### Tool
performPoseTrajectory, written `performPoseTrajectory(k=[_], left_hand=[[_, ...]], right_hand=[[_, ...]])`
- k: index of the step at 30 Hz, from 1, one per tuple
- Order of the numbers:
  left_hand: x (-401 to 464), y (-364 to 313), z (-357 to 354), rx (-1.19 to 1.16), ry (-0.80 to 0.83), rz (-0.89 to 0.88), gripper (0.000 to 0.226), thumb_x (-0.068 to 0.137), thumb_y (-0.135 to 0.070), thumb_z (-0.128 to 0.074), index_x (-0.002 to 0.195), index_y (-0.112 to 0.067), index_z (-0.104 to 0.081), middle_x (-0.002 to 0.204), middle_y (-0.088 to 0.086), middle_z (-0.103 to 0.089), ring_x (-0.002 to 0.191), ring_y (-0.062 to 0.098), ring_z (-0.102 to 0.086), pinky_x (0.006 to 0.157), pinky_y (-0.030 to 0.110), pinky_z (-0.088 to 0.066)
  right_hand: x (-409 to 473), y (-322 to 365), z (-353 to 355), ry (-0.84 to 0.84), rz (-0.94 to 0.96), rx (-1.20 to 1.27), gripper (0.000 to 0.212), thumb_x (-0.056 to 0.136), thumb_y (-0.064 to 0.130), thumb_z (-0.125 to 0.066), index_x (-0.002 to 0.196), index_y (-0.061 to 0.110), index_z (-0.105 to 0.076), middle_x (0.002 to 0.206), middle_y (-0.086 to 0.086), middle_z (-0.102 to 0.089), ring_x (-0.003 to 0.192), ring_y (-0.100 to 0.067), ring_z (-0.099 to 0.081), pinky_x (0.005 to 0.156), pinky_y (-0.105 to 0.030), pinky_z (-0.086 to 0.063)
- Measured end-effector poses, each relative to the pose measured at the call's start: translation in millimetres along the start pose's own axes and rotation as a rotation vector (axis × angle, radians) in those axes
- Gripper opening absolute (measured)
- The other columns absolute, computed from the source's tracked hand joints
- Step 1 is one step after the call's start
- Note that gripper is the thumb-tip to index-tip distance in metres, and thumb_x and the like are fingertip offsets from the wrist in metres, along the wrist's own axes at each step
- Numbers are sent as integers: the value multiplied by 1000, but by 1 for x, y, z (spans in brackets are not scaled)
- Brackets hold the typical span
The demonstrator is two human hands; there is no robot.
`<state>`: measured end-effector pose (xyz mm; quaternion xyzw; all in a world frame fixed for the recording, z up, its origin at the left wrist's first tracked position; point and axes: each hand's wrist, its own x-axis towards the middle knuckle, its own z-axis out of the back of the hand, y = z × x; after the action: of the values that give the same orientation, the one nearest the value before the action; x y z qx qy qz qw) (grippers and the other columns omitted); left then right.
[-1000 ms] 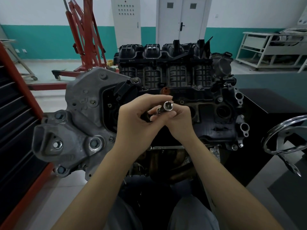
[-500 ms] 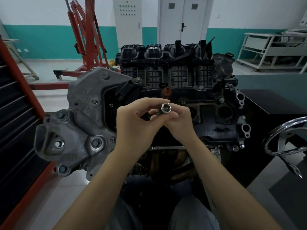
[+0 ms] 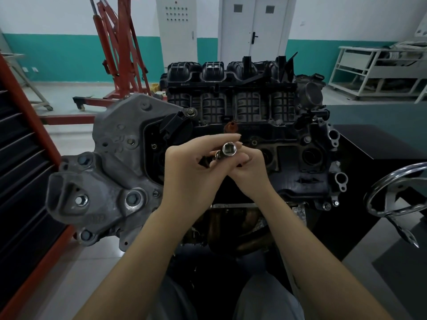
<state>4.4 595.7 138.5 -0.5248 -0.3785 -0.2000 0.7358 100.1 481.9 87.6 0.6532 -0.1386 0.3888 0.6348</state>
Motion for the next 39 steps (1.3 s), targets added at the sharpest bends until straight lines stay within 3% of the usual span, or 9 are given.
performPoseTrajectory(k=[5,10,15,18,22,28,31,35,39], left_hand=[[0,-1,4,-186,172,65,37,78,1,-72,113,-9,-65,101,7,-73,99,17,-70,91,34,-55],[1,-1,2,20,33,19,30,70,-7,-83,98,-11,-72,91,-1,-73,90,9,-69,83,26,-55],[-1,-1,6,-116,94,37,34,78,3,-73,109,-9,-68,99,5,-73,97,13,-70,89,30,-55],[1,-1,9,-178,175,64,37,77,5,-73,111,-9,-66,102,7,-72,101,18,-69,92,34,-54],[2,-2,4,-20,54,60,33,67,-10,-86,97,-10,-71,90,0,-73,89,12,-70,83,29,-56],[6,-3,8,-137,131,97,32,77,1,-75,105,-12,-70,96,3,-74,94,14,-71,88,35,-56],[5,-4,8,-132,174,98,34,79,2,-73,111,-9,-67,102,4,-73,100,14,-69,90,34,-55],[4,-6,4,-9,74,55,31,69,-8,-84,98,-11,-73,91,-1,-74,89,9,-70,83,30,-57],[4,-5,5,-93,69,80,31,76,0,-77,105,-10,-71,97,2,-74,95,12,-71,88,34,-56]], right_hand=[[0,1,-1,29,-15,-21,18,82,9,-65,83,26,-70,82,24,-71,83,2,-67,74,-14,-49],[1,-4,-3,-39,11,11,26,78,-1,-73,85,24,-74,85,6,-74,85,-16,-70,77,-27,-53],[1,3,-1,52,18,-10,21,85,12,-62,98,27,-68,88,23,-71,88,1,-66,78,-17,-49],[1,0,-1,6,-2,11,21,81,6,-68,79,26,-73,81,16,-72,82,-4,-68,75,-21,-52],[0,-3,-2,-40,-13,7,20,75,0,-74,92,10,-70,84,1,-72,83,-14,-69,76,-28,-54],[1,6,-4,25,10,-30,22,82,7,-62,83,29,-65,82,24,-69,82,3,-65,74,-13,-48],[0,3,-3,-34,11,-24,23,80,1,-69,84,23,-67,80,21,-70,80,1,-67,73,-13,-48],[-1,-1,-4,-52,8,-14,22,77,0,-74,87,19,-70,81,18,-72,80,0,-68,71,-12,-49],[0,3,-2,-5,47,-34,27,82,0,-67,84,27,-67,85,22,-70,83,2,-66,75,-13,-48]])
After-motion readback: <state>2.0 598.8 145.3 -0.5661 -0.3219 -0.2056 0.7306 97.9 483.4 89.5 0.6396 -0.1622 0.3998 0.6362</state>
